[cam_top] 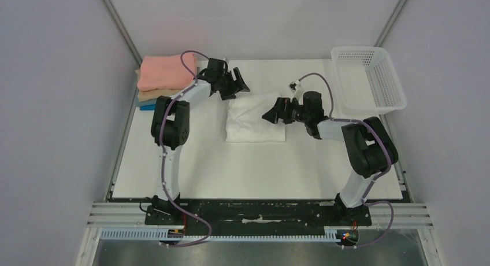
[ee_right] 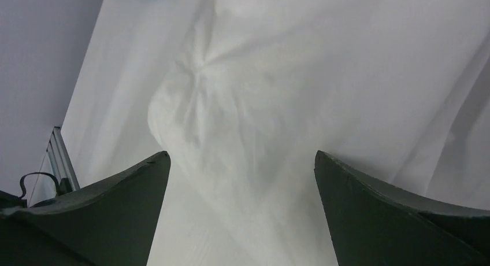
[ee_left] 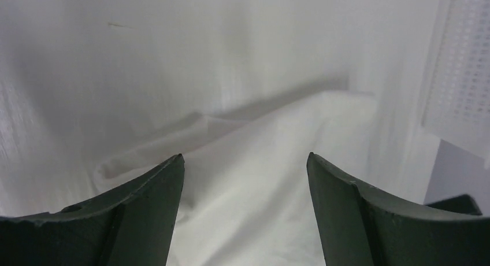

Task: Fold and stack the t-shirts
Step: Smooth out wrinkles on the folded tshirt, then put the neatly folded tshirt into the corner of the board with the left arm

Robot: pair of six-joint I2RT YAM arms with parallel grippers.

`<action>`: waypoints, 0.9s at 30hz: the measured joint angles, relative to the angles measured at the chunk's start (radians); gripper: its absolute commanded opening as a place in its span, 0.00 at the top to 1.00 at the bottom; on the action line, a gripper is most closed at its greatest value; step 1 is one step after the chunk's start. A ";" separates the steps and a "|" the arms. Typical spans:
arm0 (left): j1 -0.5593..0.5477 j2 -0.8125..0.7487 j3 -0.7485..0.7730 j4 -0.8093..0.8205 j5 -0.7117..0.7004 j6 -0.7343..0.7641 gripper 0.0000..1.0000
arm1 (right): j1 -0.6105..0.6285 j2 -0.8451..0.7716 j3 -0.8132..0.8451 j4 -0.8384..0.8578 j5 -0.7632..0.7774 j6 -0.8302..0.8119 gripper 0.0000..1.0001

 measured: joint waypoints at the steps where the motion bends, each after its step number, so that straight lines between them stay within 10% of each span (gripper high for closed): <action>1: 0.005 0.038 0.024 -0.010 -0.001 0.000 0.16 | 0.003 0.003 -0.041 0.013 -0.005 0.010 0.02; 17: 0.039 0.159 0.147 -0.083 0.022 -0.019 0.16 | 0.008 0.011 -0.104 -0.027 0.071 -0.035 0.02; 27: 0.039 -0.090 -0.053 -0.169 -0.102 0.010 0.15 | -0.043 -0.418 -0.163 -0.083 0.303 0.005 0.02</action>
